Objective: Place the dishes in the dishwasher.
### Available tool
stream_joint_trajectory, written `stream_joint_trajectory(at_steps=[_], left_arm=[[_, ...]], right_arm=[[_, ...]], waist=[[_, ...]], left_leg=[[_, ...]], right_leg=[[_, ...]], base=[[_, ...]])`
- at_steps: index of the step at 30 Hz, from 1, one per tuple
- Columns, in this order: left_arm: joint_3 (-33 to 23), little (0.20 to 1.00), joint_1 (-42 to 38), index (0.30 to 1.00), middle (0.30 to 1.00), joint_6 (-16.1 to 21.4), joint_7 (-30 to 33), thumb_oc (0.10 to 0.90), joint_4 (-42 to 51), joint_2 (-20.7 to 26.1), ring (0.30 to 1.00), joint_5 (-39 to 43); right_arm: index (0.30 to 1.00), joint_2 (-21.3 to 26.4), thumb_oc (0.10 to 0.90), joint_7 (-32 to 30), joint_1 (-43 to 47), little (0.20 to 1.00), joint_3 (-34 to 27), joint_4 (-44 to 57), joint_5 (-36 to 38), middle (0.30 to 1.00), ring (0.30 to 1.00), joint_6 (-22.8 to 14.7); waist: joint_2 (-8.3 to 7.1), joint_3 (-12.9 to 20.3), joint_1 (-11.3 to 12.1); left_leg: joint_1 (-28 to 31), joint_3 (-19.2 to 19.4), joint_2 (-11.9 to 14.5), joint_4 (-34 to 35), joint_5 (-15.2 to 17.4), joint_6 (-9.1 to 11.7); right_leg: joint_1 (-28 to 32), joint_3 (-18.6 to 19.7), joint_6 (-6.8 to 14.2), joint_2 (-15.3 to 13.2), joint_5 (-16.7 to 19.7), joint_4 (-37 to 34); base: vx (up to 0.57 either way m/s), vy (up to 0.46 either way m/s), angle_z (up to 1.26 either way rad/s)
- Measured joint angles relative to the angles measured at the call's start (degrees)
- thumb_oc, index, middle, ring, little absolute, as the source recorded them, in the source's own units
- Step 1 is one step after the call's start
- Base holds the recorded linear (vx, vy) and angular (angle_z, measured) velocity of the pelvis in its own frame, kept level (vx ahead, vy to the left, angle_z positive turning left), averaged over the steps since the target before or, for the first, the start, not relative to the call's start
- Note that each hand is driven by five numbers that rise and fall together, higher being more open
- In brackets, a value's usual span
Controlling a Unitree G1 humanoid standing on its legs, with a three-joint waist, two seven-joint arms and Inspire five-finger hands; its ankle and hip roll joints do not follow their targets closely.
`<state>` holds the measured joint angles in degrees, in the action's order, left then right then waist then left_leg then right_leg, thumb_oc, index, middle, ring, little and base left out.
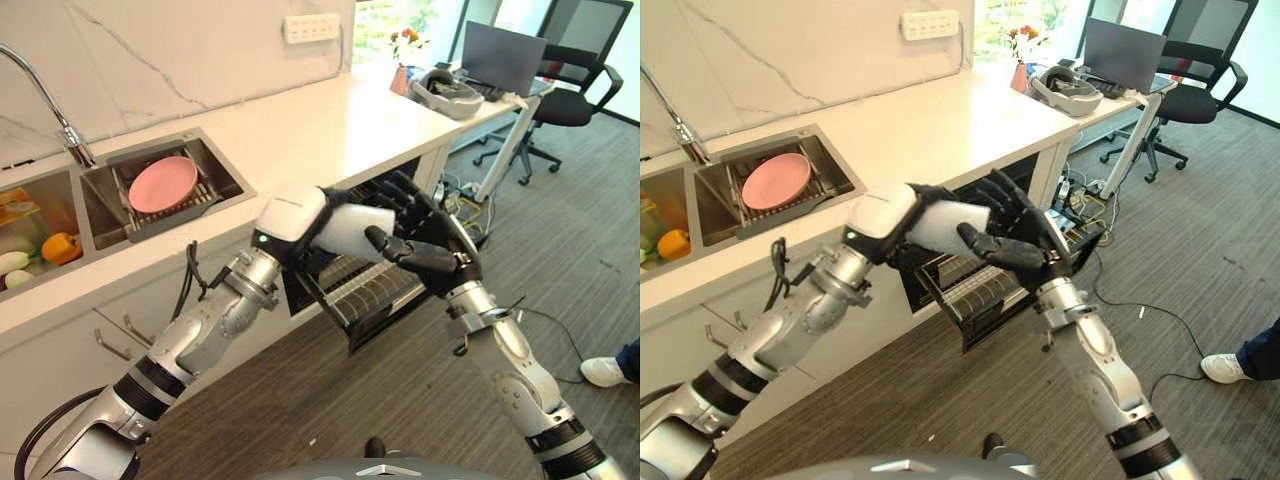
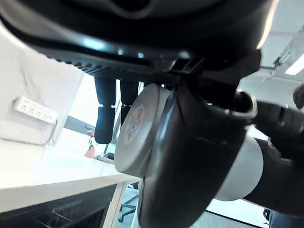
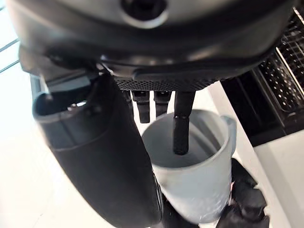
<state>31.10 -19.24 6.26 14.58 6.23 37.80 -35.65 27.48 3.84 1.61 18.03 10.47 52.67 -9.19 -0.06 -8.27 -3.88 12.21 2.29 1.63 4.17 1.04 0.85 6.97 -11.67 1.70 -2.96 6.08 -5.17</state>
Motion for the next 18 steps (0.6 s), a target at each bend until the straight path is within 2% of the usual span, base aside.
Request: stream_joint_trajectory(at_steps=[4, 7, 8, 9, 10, 11, 18], left_arm=[[2.98, 0.300, -1.84, 0.300, 0.300, 0.86, 1.16, 0.400, -5.25, -0.82, 0.300, -1.10], [4.65, 0.300, -4.05, 0.300, 0.300, 0.85, 2.21, 0.400, -10.87, -2.76, 0.300, -2.31], [4.75, 0.300, -4.09, 0.300, 0.300, 0.81, 2.22, 0.400, -11.00, -2.77, 0.300, -2.91], [4.80, 0.300, -4.09, 0.300, 0.300, 0.71, 2.47, 0.400, -11.10, -2.82, 0.300, -3.54], [4.79, 0.300, -4.09, 0.300, 0.300, 0.68, 2.66, 0.400, -11.15, -2.92, 0.300, -3.84], [4.82, 0.300, -4.09, 0.300, 0.300, 0.67, 2.92, 0.400, -11.15, -3.00, 0.300, -4.25], [6.14, 0.300, -4.09, 0.300, 0.300, -0.25, 4.93, 0.400, -11.21, -4.08, 0.300, -5.55]], right_arm=[[0.900, -1.57, 0.800, -3.03, 0.45, 0.900, 1.64, -1.43, 1.51, 0.900, 0.900, 1.65], [0.900, -6.02, 0.800, -5.95, 1.59, 0.900, 2.30, -4.50, 2.33, 0.900, 0.900, 1.64], [0.806, -6.68, 0.737, -6.31, 1.61, 0.806, 2.39, -4.84, 2.70, 0.806, 0.806, 1.57], [0.552, -6.95, 0.568, -6.80, 1.61, 0.552, 2.70, -4.95, 2.80, 0.552, 0.552, 1.26], [0.389, -6.99, 0.460, -7.08, 1.61, 0.389, 2.97, -5.00, 3.24, 0.389, 0.389, 0.84], [0.300, -7.00, 0.400, -7.21, 1.61, 0.300, 3.15, -5.17, 3.82, 0.300, 0.300, 0.31], [0.300, -8.58, 0.400, -11.14, 1.61, 0.300, 3.43, -5.84, 4.91, 0.300, 0.300, -2.20]], waist=[[0.25, 0.27, 0.26], [0.63, 0.50, 0.35], [0.65, 0.50, 0.32], [0.65, 0.50, 0.33], [0.65, 0.50, 0.42], [0.68, 0.52, 0.49], [0.71, 0.57, 0.64]], left_leg=[[0.13, 0.07, -0.08, -0.04, -0.01, 0.00], [0.02, 0.14, -0.12, -0.15, -0.02, 0.00], [-0.13, 0.13, -0.12, -0.25, -0.02, 0.01], [-0.19, 0.10, -0.10, -0.28, -0.02, 0.01], [-0.20, 0.08, -0.08, -0.30, -0.02, 0.01], [-0.20, 0.07, -0.09, -0.30, -0.02, 0.01], [-0.18, -0.04, -0.20, -0.39, -0.02, 0.01]], right_leg=[[0.02, 0.12, 0.00, -0.08, 0.00, 0.10], [-0.08, 0.20, -0.01, -0.10, 0.01, 0.20], [-0.14, 0.19, -0.02, -0.11, 0.02, 0.20], [-0.20, 0.16, -0.02, -0.09, 0.02, 0.19], [-0.21, 0.15, -0.03, -0.08, 0.02, 0.19], [-0.20, 0.13, -0.03, -0.08, 0.02, 0.19], [-0.14, 0.02, -0.02, -0.23, 0.02, 0.37]], base=[[0.00, 0.000, 0.00], [0.00, 0.000, 0.00], [0.00, 0.000, 0.00], [0.00, 0.000, 0.00], [0.00, 0.000, 0.00], [0.00, 0.000, 0.00], [0.00, 0.000, 0.00]])
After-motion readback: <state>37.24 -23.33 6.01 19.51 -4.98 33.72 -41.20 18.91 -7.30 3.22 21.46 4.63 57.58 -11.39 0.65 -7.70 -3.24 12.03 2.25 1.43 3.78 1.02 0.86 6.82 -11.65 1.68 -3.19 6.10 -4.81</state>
